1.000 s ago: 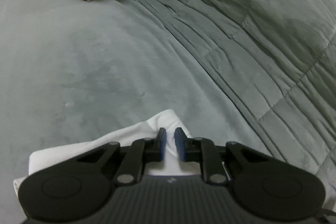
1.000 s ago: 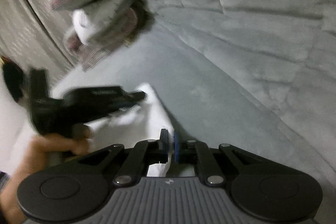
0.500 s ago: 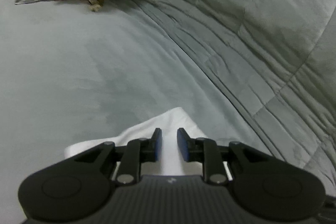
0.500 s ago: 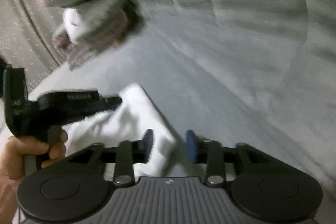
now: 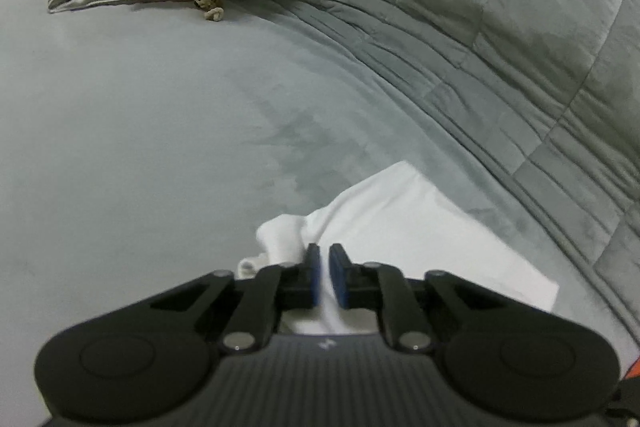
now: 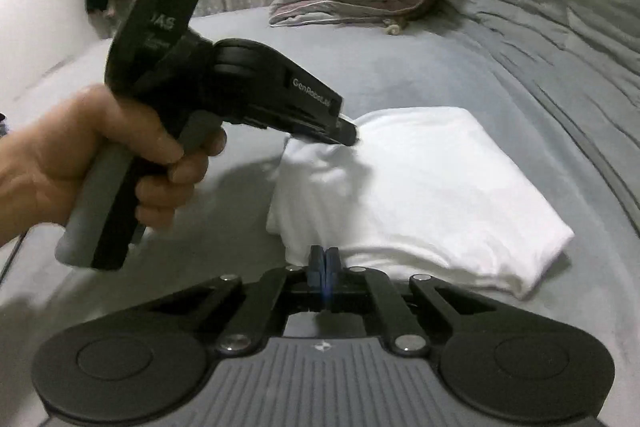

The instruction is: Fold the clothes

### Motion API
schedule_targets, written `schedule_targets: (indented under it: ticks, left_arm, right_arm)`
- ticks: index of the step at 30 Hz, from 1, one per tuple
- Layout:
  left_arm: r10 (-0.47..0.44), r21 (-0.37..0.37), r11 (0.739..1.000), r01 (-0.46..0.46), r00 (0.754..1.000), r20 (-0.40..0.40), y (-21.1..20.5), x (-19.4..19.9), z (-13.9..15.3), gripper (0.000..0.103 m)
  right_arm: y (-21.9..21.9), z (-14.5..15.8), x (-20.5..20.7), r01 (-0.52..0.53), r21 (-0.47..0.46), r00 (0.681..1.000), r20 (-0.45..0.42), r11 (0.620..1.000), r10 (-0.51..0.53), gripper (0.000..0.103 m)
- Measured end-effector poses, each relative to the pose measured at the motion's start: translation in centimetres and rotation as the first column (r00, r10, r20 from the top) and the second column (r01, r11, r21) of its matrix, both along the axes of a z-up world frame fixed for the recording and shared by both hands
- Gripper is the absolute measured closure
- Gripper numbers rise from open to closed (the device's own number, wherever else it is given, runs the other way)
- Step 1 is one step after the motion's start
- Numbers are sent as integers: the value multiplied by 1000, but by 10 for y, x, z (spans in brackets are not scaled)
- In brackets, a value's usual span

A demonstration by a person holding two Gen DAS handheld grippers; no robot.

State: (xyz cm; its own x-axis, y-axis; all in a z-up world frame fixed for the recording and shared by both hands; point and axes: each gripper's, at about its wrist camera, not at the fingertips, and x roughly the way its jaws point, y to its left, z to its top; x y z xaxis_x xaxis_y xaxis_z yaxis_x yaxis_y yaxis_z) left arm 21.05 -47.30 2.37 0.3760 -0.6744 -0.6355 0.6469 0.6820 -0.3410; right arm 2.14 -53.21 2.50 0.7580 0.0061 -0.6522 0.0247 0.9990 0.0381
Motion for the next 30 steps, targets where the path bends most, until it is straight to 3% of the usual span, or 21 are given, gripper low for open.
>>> schedule_targets:
  ticks: [6, 8, 10, 12, 16, 27, 29, 30]
  left_arm:
    - [5, -6, 1000, -5, 1000, -11, 4, 2, -2, 97]
    - [4, -2, 1000, -4, 1000, -6, 3, 1, -1, 97]
    - [3, 4, 1000, -3, 1000, -1, 2, 0, -1, 97]
    - [5, 6, 1000, -5, 1000, -3, 2, 1, -1, 97]
    - [10, 7, 1000, -10, 1000, -2, 1, 0, -1, 97]
    - [5, 43, 999, -7, 999, 33, -4, -5, 0, 97]
    - [6, 46, 999, -7, 999, 36, -4, -6, 0, 97]
    - [6, 47, 999, -8, 999, 36, -4, -6, 1, 97]
  right_arm:
    - [-4, 4, -19, 70, 70, 997, 10, 995, -71, 100]
    - [-8, 7, -25, 105, 127, 993, 41, 986, -111, 94]
    - [-8, 9, -31, 136, 191, 985, 77, 972, -152, 79]
    - [-9, 7, -23, 162, 227, 982, 57, 960, -179, 78]
    - [-9, -3, -10, 207, 312, 976, 6, 927, -220, 78]
    - [-6, -1, -12, 214, 358, 959, 98, 909, -264, 78]
    - [-7, -3, -9, 224, 362, 957, 92, 905, -274, 82]
    - [-7, -6, -6, 233, 358, 956, 86, 904, -280, 92]
